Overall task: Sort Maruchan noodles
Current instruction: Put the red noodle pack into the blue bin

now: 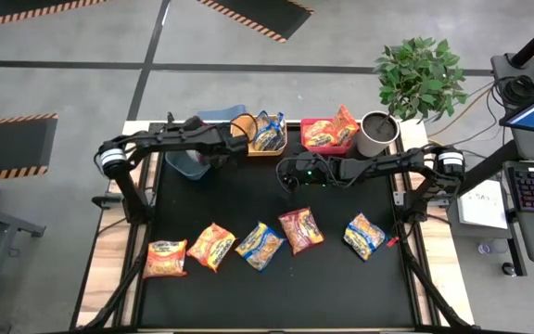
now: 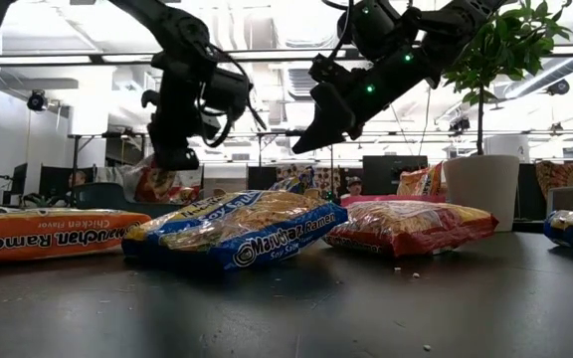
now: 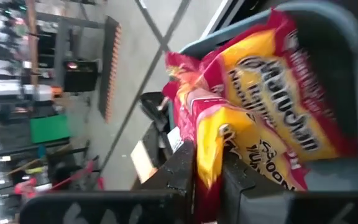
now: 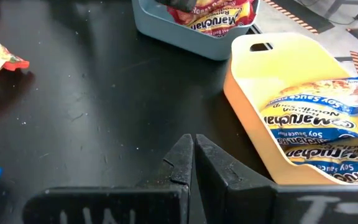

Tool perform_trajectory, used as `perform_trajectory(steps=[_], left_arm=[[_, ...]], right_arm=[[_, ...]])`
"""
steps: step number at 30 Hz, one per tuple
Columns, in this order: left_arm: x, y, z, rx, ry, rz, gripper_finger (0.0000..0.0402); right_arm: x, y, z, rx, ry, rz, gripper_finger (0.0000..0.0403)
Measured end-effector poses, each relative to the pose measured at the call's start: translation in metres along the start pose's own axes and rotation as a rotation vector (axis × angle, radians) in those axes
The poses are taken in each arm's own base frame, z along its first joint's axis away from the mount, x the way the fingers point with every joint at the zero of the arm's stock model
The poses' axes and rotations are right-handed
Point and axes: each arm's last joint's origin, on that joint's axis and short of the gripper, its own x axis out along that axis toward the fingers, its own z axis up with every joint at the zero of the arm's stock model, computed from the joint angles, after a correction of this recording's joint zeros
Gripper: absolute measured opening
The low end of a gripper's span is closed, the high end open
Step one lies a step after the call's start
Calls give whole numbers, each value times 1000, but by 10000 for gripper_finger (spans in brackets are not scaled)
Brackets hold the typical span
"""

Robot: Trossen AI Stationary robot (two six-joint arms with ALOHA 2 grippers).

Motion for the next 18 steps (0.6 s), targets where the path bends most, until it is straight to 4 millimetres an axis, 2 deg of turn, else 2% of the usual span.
perform_trajectory(steps=[11,18], left_arm=[[-11,13,17,-83,-46,-42,87],[-26,32,24,-1,-65,-45,138]], right_arm=[[0,0,0,11,1,0,9],[0,0,-2,13,20,2,9]])
